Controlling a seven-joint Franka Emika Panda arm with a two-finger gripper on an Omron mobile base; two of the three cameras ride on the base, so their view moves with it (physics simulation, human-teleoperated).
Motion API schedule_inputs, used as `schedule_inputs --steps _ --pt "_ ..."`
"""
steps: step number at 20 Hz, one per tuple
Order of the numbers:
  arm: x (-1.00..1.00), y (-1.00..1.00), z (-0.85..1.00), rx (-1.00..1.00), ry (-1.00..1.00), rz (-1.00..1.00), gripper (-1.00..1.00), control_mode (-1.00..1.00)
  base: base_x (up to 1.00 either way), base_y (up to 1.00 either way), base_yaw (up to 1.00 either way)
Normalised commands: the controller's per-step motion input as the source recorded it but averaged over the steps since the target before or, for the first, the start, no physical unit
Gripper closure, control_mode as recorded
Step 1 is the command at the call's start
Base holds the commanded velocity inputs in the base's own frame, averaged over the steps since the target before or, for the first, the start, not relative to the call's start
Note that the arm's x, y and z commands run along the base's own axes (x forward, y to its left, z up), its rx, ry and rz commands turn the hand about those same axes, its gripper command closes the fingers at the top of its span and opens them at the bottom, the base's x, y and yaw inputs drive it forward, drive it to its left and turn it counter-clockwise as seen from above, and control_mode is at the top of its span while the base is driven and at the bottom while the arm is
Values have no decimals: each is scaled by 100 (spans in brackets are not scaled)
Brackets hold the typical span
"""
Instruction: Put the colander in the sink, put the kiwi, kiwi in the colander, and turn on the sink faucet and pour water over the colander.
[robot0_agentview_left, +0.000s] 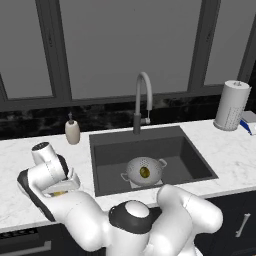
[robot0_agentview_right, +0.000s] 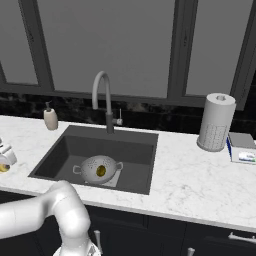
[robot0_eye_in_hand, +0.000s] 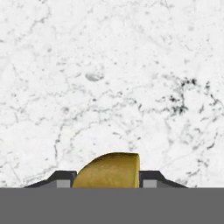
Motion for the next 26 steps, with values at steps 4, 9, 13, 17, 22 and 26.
schedule_inputs --steps 4,9,13,17,22,26 --pt "-1 -21 -10 8 0 0 100 -100 0 0 0" --pt "-16 -50 15 3 0 0 100 -100 0 0 0" --pt "-32 -66 42 4 -1 0 100 -100 0 0 0" --pt "-35 -71 39 0 -9 0 100 -100 0 0 0" --pt "-27 -80 39 7 -3 0 100 -100 0 0 0" --pt "-23 -90 32 12 0 0 100 -100 0 0 0"
